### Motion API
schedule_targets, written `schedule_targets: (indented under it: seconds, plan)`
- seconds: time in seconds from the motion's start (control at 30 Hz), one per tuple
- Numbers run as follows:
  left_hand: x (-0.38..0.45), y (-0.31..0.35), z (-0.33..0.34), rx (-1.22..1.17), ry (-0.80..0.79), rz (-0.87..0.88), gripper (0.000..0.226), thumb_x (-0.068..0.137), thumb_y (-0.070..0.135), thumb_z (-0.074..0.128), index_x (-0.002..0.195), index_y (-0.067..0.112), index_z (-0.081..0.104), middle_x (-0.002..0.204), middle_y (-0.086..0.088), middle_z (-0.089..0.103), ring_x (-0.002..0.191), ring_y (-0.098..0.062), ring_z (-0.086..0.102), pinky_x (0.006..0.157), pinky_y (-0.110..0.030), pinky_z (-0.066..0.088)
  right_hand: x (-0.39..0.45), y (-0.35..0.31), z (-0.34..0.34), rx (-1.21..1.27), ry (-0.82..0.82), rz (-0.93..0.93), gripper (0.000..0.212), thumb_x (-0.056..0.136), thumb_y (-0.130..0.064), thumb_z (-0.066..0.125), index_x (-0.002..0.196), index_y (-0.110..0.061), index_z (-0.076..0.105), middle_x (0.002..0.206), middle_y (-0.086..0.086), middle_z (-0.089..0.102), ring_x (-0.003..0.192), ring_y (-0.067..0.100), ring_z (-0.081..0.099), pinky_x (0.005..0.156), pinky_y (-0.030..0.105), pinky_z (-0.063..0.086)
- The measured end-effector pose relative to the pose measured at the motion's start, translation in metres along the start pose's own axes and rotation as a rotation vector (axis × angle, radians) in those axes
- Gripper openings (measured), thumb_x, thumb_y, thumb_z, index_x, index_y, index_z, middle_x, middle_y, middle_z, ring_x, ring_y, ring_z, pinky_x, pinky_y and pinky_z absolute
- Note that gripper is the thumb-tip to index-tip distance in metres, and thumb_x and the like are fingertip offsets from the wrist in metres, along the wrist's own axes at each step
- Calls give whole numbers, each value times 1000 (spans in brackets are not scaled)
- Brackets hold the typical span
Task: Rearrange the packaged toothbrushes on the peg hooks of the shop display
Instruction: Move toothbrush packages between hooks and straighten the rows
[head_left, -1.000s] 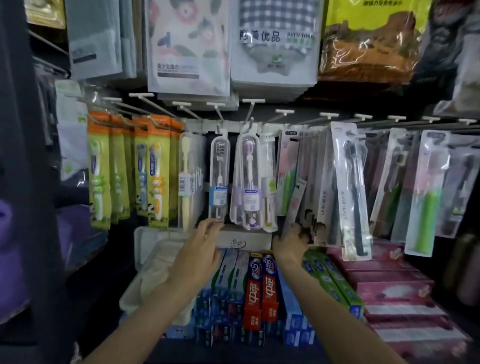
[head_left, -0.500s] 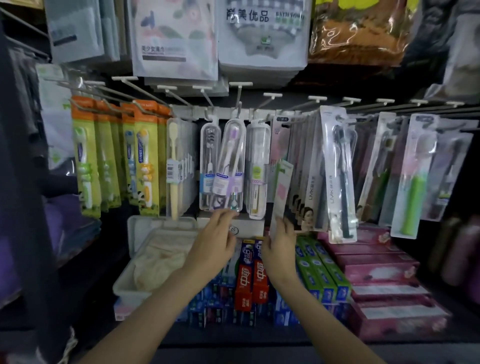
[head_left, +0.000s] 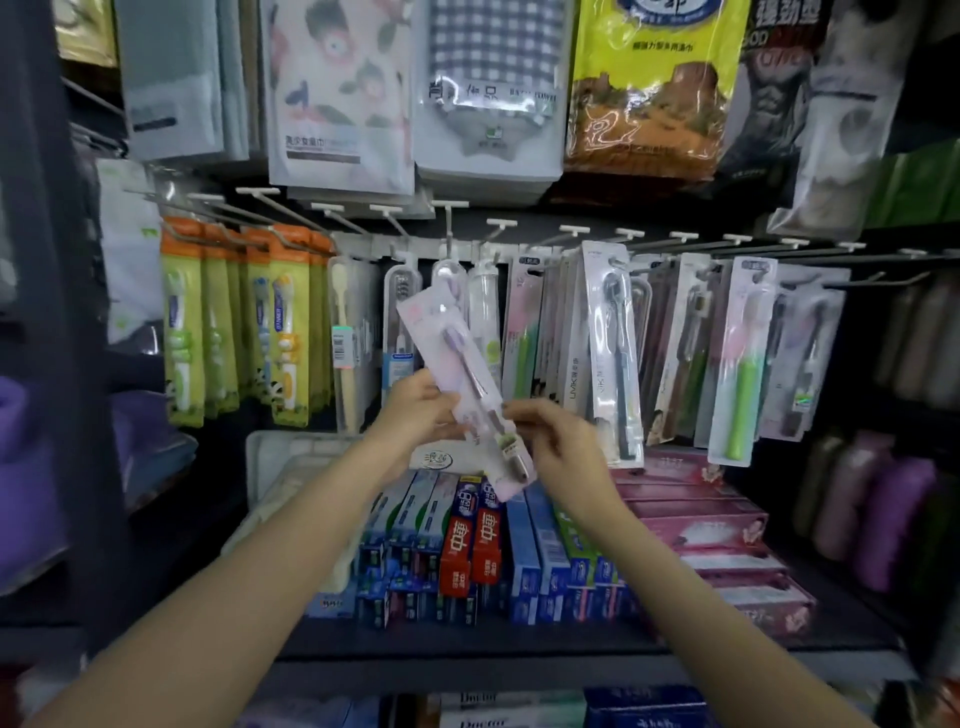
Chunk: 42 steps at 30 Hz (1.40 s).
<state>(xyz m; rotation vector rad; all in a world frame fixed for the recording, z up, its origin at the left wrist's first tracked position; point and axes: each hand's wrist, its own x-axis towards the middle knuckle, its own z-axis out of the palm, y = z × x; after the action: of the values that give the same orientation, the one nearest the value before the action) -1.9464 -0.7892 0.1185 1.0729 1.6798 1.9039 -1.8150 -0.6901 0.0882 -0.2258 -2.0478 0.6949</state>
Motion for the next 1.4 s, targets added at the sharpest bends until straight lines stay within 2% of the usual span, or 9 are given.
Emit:
schedule_targets:
  seconds: [0.2, 0.43, 0.6, 0.73, 0.83, 0.9, 1.23, 1.33, 1.4]
  plan:
    - [-18, 20, -12, 147, -62, 12, 23, 93, 3, 50, 111, 13, 58, 99, -7, 66, 81, -16, 64, 72, -22, 55, 5, -11, -38, 121, -12, 148, 33, 90, 12, 36, 101, -4, 62, 96, 3, 65, 90, 13, 63, 81, 20, 54]
    - [-36, 33, 16, 211, -155, 89, 18, 92, 6, 52, 107, 15, 59, 101, -8, 68, 89, -20, 65, 81, -30, 54, -12, -26, -34, 176, -215, 221, 28, 84, -15, 66, 108, -18, 52, 98, -9, 62, 91, 6, 61, 80, 21, 52]
    - [-41, 35, 38, 306, -172, 230, 15, 93, 7, 51, 97, 19, 60, 90, 1, 67, 78, -9, 64, 73, -23, 53, -21, -21, -32, 98, 27, 230, 37, 88, -8, 60, 122, -9, 46, 108, 2, 62, 96, 17, 61, 85, 37, 52]
    - [-37, 38, 62, 348, -140, 295, 20, 94, 5, 46, 93, 20, 60, 89, 7, 67, 84, -4, 65, 67, -14, 48, -30, -4, -65, 211, 367, 259, 41, 91, -3, 52, 126, -15, 36, 105, -8, 53, 88, -7, 57, 79, 20, 54]
    - [-32, 34, 88, 406, -115, 329, 21, 93, 3, 45, 94, 19, 59, 92, 6, 66, 87, -3, 61, 73, -14, 46, -35, 30, -99, 271, 623, 413, 47, 93, -6, 49, 135, -16, 32, 113, 5, 53, 99, 22, 59, 87, 39, 52]
    - [-27, 30, 110, 478, -106, 375, 22, 92, 3, 46, 93, 22, 58, 92, 9, 63, 93, -6, 59, 81, -18, 45, -38, 57, -124, 321, 720, 549, 47, 92, -4, 47, 135, -16, 34, 113, 9, 54, 95, 27, 56, 81, 37, 48]
    - [9, 19, 251, 834, -121, 498, 39, 91, 4, 44, 125, 23, 52, 130, -6, 48, 92, -17, 55, 85, -27, 41, -16, 162, -248, 293, 573, 724, 60, 89, 0, 46, 144, -19, 28, 133, 9, 45, 99, 26, 50, 74, 34, 41]
    - [26, 5, 279, 912, -166, 406, 48, 91, 7, 46, 133, 31, 45, 149, -11, 25, 122, -30, 44, 105, -35, 33, -1, 181, -272, 303, 543, 645, 63, 89, 3, 44, 143, -27, 27, 120, 6, 48, 89, 21, 50, 64, 29, 41]
    - [34, -2, 292, 942, -165, 351, 50, 92, 9, 45, 135, 35, 42, 154, -15, 10, 142, -32, 12, 114, -44, 19, 10, 190, -283, 283, 534, 607, 64, 89, 2, 43, 141, -31, 28, 119, 4, 53, 89, 20, 54, 71, 32, 48]
